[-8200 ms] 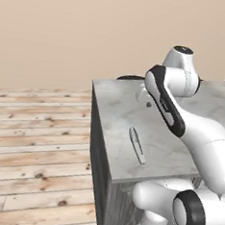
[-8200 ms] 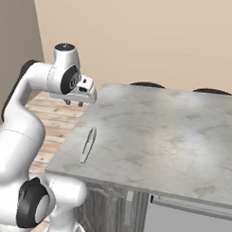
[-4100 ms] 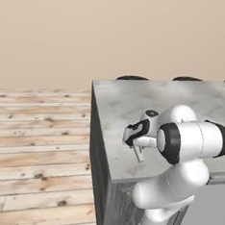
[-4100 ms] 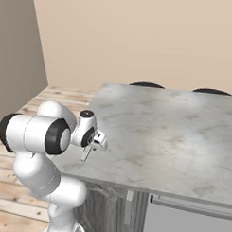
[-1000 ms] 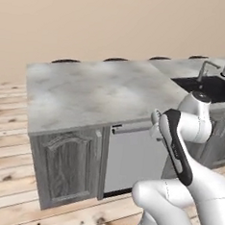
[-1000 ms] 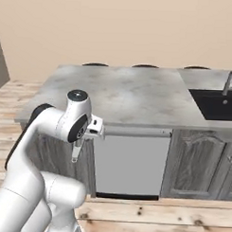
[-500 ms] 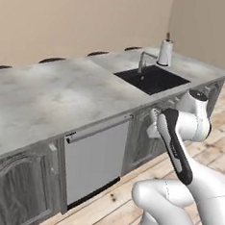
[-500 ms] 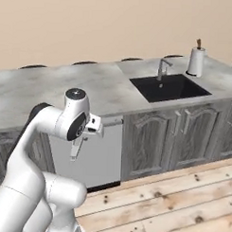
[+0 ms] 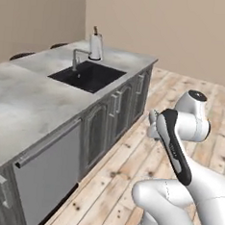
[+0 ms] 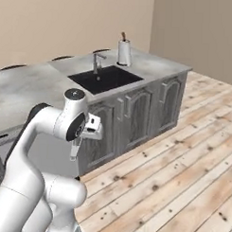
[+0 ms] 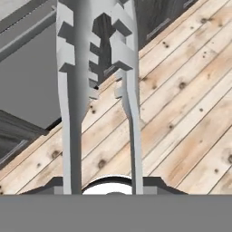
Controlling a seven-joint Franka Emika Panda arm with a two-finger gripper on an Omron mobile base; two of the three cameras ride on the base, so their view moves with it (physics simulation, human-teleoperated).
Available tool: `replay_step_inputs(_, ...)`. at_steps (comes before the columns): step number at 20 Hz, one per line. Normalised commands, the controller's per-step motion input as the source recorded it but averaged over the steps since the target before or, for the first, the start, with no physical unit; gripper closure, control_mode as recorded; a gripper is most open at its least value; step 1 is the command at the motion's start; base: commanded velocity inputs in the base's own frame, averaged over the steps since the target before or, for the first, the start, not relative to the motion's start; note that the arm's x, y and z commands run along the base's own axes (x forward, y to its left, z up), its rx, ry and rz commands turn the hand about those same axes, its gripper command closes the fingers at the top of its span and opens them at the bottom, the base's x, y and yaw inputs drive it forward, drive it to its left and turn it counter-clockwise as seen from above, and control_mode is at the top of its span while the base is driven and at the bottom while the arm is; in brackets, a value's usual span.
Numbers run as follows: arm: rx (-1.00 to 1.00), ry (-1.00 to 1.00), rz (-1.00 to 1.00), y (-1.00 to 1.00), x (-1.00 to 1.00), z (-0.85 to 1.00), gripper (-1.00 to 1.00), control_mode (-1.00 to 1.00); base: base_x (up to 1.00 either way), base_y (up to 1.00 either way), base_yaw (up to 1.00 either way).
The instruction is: Pick up the tongs from the counter and place them near the plate next to the oven.
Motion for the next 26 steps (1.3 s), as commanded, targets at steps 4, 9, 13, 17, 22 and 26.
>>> replay_step_inputs(4,0.0,0.0,0.0,0.0,0.0,0.0,1.0,1.0,-0.37,0.0,-0.64)
replay_step_inputs(9,0.0,0.0,0.0,0.0,0.0,0.0,1.0,1.0,-0.34,0.0,-0.65)
replay_step_inputs(13,0.0,0.0,0.0,0.0,0.0,0.0,1.0,1.0,-0.29,0.0,-0.64)
replay_step_inputs(17,0.0,0.0,0.0,0.0,0.0,0.0,1.0,1.0,-0.35,0.0,-0.63)
replay_step_inputs(22,0.0,0.0,0.0,0.0,0.0,0.0,1.0,1.0,-0.45,0.01,-0.62)
replay_step_inputs(26,0.0,0.0,0.0,0.0,0.0,0.0,1.0,1.0,-0.53,0.01,-0.62)
